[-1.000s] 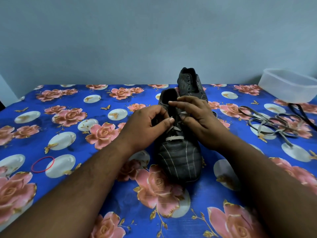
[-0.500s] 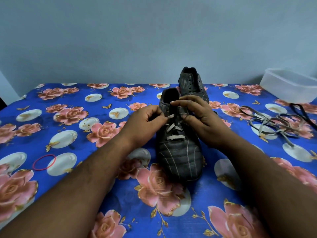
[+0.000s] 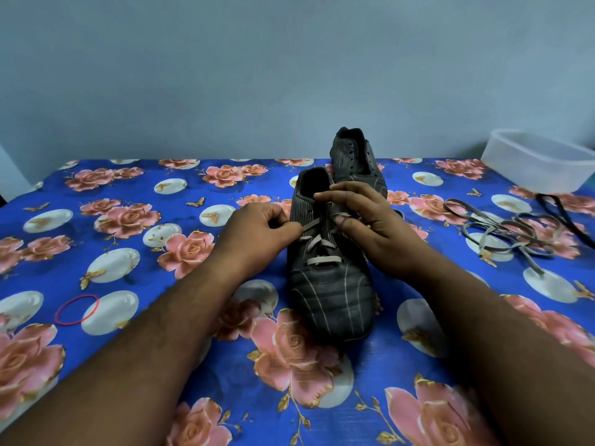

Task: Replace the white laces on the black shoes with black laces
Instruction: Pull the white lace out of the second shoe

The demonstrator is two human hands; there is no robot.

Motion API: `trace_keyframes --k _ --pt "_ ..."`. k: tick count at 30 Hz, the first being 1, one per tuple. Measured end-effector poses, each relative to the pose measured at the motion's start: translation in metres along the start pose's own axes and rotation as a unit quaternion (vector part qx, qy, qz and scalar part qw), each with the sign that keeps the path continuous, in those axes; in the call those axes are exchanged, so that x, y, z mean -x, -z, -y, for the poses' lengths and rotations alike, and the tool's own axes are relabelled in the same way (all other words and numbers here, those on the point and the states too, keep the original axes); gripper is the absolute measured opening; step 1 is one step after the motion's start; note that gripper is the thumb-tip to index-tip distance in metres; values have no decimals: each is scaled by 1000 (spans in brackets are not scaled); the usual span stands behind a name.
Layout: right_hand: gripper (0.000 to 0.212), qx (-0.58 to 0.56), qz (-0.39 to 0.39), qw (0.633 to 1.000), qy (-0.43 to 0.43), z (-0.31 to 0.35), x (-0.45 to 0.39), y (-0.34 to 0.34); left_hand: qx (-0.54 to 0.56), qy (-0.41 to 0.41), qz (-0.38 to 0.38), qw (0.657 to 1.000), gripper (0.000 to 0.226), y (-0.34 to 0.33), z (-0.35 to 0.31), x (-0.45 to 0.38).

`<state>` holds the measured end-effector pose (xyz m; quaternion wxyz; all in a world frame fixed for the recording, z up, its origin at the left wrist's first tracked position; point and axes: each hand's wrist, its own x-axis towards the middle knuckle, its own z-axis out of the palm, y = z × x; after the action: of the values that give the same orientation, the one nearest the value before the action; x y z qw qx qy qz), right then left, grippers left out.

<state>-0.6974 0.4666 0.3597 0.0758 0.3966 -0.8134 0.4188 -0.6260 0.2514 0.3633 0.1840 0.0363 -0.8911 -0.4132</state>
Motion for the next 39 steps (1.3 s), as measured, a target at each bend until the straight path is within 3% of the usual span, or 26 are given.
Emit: trace_keyframes --k 4,7,12,22,25,27,33,36,39 --pt "40 -6 2 1000 0 1 0 1 59 -30 -9 998 3 0 -5 4" --pt "40 -9 2 1000 6 2 0 3 111 -103 12 988 15 -2 -13 7" --pt "40 -9 7 1000 6 3 0 2 50 -132 -2 990 25 -8 -10 8" --pt "41 -17 10 1000 6 0 0 2 -13 -6 -28 999 26 1 4 0" --pt "41 -18 10 1000 2 1 0 2 48 -19 -35 998 15 0 2 0" --pt "42 -18 10 1000 3 2 0 3 100 -57 -40 993 22 -1 -4 2" --pt "42 -17 12 1000 6 3 0 3 16 -150 -14 988 25 -8 -9 6" --pt "42 -19 14 1000 8 2 0 2 4 -141 -4 990 25 -8 -7 3" --pt "42 -20 13 1000 10 1 -2 1 -8 -62 17 998 28 -6 -1 -1"
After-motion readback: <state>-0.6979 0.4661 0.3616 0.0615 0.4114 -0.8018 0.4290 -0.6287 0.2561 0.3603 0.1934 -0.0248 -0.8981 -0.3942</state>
